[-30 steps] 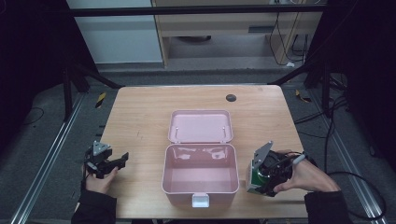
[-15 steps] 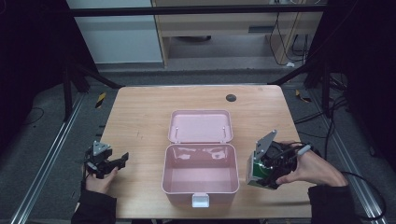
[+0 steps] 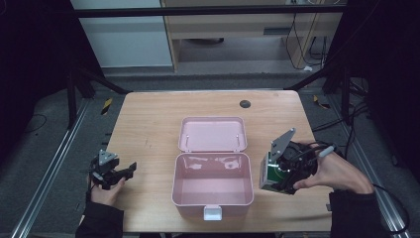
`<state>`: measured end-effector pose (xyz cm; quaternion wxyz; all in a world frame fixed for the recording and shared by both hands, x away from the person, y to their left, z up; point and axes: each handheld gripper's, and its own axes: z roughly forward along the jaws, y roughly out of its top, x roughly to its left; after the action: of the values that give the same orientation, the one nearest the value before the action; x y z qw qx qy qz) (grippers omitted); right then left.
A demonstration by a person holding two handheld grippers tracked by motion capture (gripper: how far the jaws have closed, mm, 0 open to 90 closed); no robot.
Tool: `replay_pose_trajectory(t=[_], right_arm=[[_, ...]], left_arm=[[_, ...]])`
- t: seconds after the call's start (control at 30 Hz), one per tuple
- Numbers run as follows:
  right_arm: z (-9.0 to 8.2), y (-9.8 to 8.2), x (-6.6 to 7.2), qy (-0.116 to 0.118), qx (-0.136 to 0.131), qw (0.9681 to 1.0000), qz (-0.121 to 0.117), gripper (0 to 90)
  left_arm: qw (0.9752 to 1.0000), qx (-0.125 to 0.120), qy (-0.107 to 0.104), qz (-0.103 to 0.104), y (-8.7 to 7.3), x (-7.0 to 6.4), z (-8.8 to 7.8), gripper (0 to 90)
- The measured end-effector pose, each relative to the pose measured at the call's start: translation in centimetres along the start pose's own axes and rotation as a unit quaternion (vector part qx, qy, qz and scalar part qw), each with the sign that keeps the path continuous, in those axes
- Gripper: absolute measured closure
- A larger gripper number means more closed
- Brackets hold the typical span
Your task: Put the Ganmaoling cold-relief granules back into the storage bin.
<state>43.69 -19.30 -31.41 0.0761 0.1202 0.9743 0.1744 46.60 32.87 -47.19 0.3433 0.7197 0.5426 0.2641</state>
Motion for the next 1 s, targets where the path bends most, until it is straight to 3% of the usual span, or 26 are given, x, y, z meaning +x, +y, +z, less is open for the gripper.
replay_pose_trajectory(t=[0.3, 0.63, 1.0], right_arm=[[-1.3, 1.6, -0.1, -0.005, -0.005, 0.9999, -0.009, 16.0], [-1.7, 3.5, 0.1, -0.006, -0.012, 0.9995, -0.027, 16.0], [-2.3, 6.5, 0.5, -0.006, -0.017, 0.9987, -0.049, 16.0]], left_arm=[[1.0, 0.0, 0.0, -0.001, 0.0, 0.0, 0.0, 28.4], [1.0, 0.0, 0.001, -0.001, 0.0, 0.0, 0.0, 28.4], [1.0, -0.001, 0.002, -0.002, 0.0, 0.0, 0.0, 28.4]])
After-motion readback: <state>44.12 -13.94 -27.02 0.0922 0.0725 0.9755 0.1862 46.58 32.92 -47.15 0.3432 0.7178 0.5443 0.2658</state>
